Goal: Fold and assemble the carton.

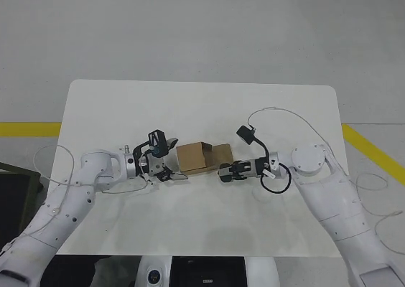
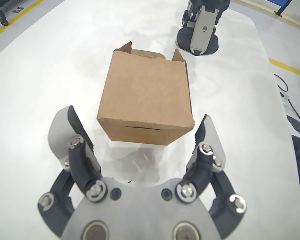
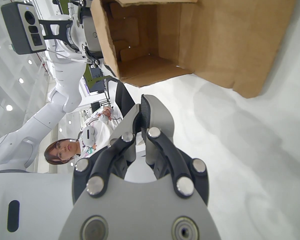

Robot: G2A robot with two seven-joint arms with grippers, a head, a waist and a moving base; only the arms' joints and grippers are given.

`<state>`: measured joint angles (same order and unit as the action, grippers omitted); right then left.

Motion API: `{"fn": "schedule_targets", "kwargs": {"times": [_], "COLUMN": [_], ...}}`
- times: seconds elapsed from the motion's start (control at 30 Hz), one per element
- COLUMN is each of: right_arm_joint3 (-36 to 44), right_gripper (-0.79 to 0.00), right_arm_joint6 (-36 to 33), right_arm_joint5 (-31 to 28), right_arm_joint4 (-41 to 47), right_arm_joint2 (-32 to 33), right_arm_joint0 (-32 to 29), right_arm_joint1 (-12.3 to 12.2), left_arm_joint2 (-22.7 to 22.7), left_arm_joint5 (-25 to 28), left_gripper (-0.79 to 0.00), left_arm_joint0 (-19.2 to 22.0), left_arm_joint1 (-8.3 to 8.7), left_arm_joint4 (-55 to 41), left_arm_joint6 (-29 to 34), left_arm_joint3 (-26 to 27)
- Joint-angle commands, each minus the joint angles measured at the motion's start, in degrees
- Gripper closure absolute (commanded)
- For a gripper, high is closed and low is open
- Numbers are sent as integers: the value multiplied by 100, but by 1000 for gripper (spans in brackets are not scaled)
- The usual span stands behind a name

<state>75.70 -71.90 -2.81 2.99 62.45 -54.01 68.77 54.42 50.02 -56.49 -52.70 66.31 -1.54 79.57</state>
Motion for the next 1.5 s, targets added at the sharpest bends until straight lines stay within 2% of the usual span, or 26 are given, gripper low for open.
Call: {"fn": "schedule_targets", "kwargs": {"times": [0.0,0.37,0.63,1.1,1.23,1.47], "right_arm_joint3": [-66,-664,-1155,-1737,-1818,-1566], "right_gripper": [0,0,0,0,0,0], "right_arm_joint6": [82,539,608,644,665,571], "right_arm_joint5": [-88,-728,-1105,-1433,-1480,-1294], "right_arm_joint4": [23,17,258,546,615,334], "right_arm_joint2": [-50,-525,-1020,-1484,-1367,-950], "right_arm_joint0": [-8,426,837,1233,1229,1061], "right_arm_joint1": [7,146,341,577,548,340], "left_arm_joint2": [-17,-137,-234,-225,-213,-177], "left_arm_joint5": [-5,-50,97,266,290,325], "left_gripper": [-785,-785,-785,-785,-785,-785], "left_arm_joint0": [-1,112,194,236,237,225], "left_arm_joint1": [-14,-124,-196,-257,-272,-291], "left_arm_joint4": [-30,-174,-292,-304,-319,-336], "left_arm_joint6": [71,288,407,445,450,454], "left_arm_joint3": [5,-3,-159,-307,-344,-356]}}
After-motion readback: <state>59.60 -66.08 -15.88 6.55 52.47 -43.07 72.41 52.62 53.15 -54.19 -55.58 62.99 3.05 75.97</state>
